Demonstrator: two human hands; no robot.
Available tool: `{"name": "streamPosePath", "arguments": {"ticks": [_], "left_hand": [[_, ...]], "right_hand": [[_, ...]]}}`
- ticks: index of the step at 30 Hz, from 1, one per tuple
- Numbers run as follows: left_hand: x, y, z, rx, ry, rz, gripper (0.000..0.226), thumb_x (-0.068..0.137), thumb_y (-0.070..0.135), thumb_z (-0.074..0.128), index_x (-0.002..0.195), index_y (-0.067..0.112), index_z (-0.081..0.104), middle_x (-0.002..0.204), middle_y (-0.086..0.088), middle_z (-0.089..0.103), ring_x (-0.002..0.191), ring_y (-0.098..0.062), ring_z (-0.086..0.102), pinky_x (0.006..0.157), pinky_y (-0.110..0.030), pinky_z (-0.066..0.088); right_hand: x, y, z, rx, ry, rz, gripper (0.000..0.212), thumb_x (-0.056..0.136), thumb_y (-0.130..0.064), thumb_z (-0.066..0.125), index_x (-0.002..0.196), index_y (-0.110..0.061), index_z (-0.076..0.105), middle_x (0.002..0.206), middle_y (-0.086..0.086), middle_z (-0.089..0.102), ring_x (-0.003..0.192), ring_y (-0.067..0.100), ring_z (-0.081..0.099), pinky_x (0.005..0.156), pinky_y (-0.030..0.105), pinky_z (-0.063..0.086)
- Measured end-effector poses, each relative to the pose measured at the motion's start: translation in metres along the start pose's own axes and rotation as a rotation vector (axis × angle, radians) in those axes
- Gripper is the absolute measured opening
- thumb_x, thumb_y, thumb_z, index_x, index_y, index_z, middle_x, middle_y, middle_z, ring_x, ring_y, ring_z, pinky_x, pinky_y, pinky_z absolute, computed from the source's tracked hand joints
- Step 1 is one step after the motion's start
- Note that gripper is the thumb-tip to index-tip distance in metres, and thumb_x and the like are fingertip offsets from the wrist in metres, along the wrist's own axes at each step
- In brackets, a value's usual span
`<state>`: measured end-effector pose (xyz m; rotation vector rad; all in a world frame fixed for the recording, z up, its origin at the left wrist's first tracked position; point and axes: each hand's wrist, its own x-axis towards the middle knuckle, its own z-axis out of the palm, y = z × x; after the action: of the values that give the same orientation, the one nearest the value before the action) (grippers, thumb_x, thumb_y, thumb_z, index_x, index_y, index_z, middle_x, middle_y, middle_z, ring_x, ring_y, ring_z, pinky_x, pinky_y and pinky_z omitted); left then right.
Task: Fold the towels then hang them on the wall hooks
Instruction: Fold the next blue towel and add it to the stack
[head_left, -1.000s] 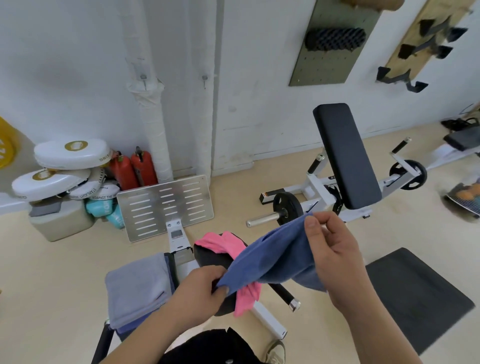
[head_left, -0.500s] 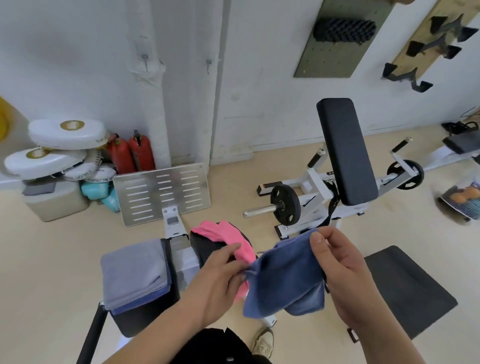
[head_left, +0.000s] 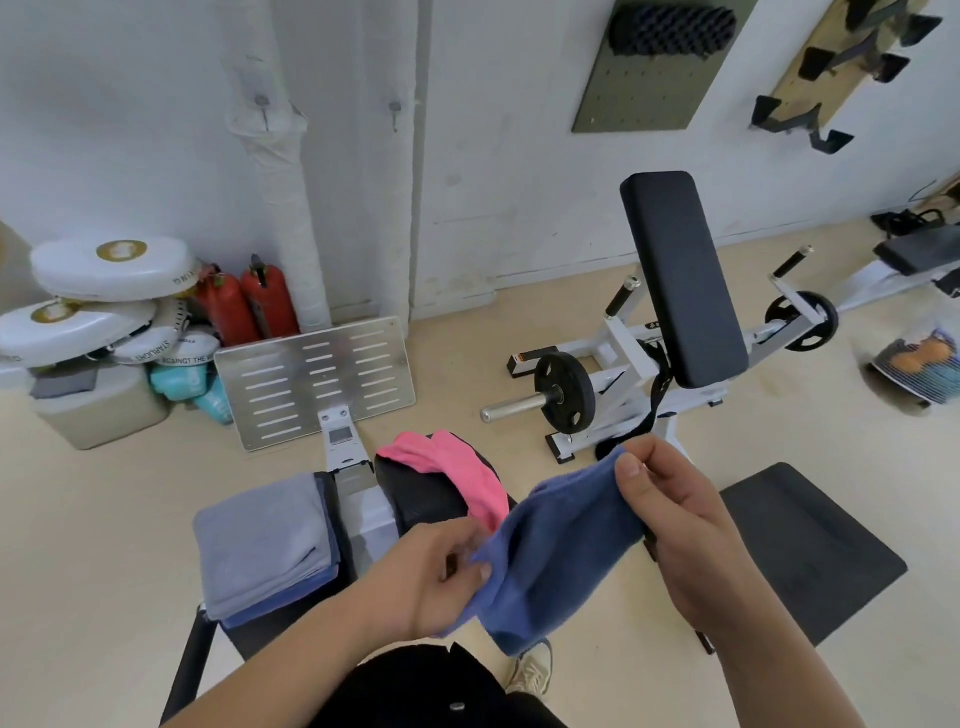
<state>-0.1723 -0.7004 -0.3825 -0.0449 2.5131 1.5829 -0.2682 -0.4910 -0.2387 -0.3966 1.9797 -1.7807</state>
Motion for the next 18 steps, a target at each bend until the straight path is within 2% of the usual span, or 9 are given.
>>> {"name": "streamPosePath", "arguments": {"ticks": [2, 5, 7, 9, 10, 12, 14, 16, 18], "left_hand": [[-0.004, -0.006, 0.001, -0.098, 0.011, -0.043, 0.006, 0.091, 0.021, 0.058, 0.089, 0.015, 0.057, 0.076, -0.01, 0.06, 0.066, -0.007, 0.049, 0.064, -0.028, 0.043], [-0.007, -0.016, 0.008, -0.153, 0.031, -0.063, 0.005, 0.094, 0.024, 0.058, 0.095, 0.019, 0.058, 0.095, -0.016, 0.066, 0.07, -0.026, 0.055, 0.066, -0.036, 0.047], [-0.005, -0.018, 0.013, -0.152, 0.038, -0.053, 0.006, 0.094, 0.025, 0.059, 0.094, 0.019, 0.058, 0.099, -0.01, 0.067, 0.072, -0.019, 0.053, 0.068, -0.033, 0.045], [-0.003, -0.014, 0.015, -0.106, 0.017, -0.052, 0.007, 0.095, 0.026, 0.058, 0.093, 0.02, 0.057, 0.088, -0.004, 0.063, 0.069, -0.005, 0.045, 0.066, -0.026, 0.04], [-0.002, -0.012, 0.016, -0.102, 0.002, -0.057, 0.004, 0.096, 0.024, 0.056, 0.093, 0.021, 0.056, 0.082, -0.001, 0.06, 0.066, -0.004, 0.043, 0.064, -0.024, 0.04], [0.0, -0.01, 0.018, -0.083, 0.028, -0.076, 0.007, 0.097, 0.024, 0.053, 0.09, 0.025, 0.053, 0.074, 0.002, 0.058, 0.062, -0.005, 0.044, 0.062, -0.027, 0.042], [0.003, -0.01, 0.021, -0.022, 0.126, -0.062, 0.009, 0.095, 0.026, 0.053, 0.086, 0.025, 0.053, 0.075, 0.001, 0.059, 0.064, -0.005, 0.048, 0.064, -0.034, 0.046], [0.007, -0.011, 0.023, 0.025, 0.195, 0.004, 0.009, 0.093, 0.022, 0.057, 0.087, 0.027, 0.061, 0.087, 0.011, 0.06, 0.077, -0.003, 0.057, 0.071, -0.027, 0.049], [0.01, -0.009, 0.026, 0.049, 0.237, 0.053, 0.014, 0.093, 0.018, 0.06, 0.09, 0.03, 0.068, 0.11, 0.021, 0.056, 0.096, 0.002, 0.06, 0.08, -0.013, 0.045]], "right_hand": [[0.0, 0.002, 0.0, -0.008, 0.01, 0.0, 0.027, 0.095, -0.03, 0.051, 0.089, -0.004, 0.059, 0.076, 0.003, 0.07, 0.074, 0.011, 0.064, 0.067, 0.021, 0.051], [-0.001, 0.006, 0.001, -0.047, 0.009, 0.012, 0.027, 0.094, -0.032, 0.051, 0.088, -0.008, 0.06, 0.073, -0.002, 0.066, 0.071, 0.009, 0.063, 0.063, 0.017, 0.051], [0.0, 0.008, 0.001, -0.064, 0.003, 0.031, 0.029, 0.092, -0.035, 0.051, 0.089, -0.008, 0.06, 0.073, -0.001, 0.065, 0.071, 0.009, 0.062, 0.062, 0.018, 0.051], [0.001, 0.008, 0.001, -0.072, 0.001, 0.057, 0.03, 0.091, -0.037, 0.05, 0.09, -0.009, 0.06, 0.075, 0.001, 0.065, 0.072, 0.01, 0.062, 0.063, 0.021, 0.052], [0.001, 0.007, 0.001, -0.072, 0.002, 0.068, 0.028, 0.091, -0.038, 0.05, 0.089, -0.012, 0.06, 0.076, 0.002, 0.064, 0.072, 0.011, 0.062, 0.064, 0.022, 0.052], [0.003, 0.005, 0.003, -0.073, -0.001, 0.084, 0.027, 0.092, -0.039, 0.05, 0.088, -0.015, 0.061, 0.078, 0.006, 0.062, 0.074, 0.015, 0.06, 0.066, 0.028, 0.05], [0.004, 0.004, 0.004, -0.05, 0.001, 0.102, 0.029, 0.093, -0.039, 0.05, 0.09, -0.012, 0.059, 0.078, 0.013, 0.057, 0.074, 0.024, 0.053, 0.067, 0.039, 0.043], [0.006, 0.004, 0.005, -0.041, -0.013, 0.094, 0.029, 0.094, -0.037, 0.051, 0.09, -0.009, 0.058, 0.077, 0.012, 0.056, 0.073, 0.024, 0.05, 0.066, 0.038, 0.041], [0.008, 0.005, 0.006, -0.036, -0.038, 0.077, 0.03, 0.095, -0.035, 0.05, 0.092, -0.005, 0.057, 0.075, 0.007, 0.06, 0.072, 0.018, 0.055, 0.064, 0.03, 0.046]]}}
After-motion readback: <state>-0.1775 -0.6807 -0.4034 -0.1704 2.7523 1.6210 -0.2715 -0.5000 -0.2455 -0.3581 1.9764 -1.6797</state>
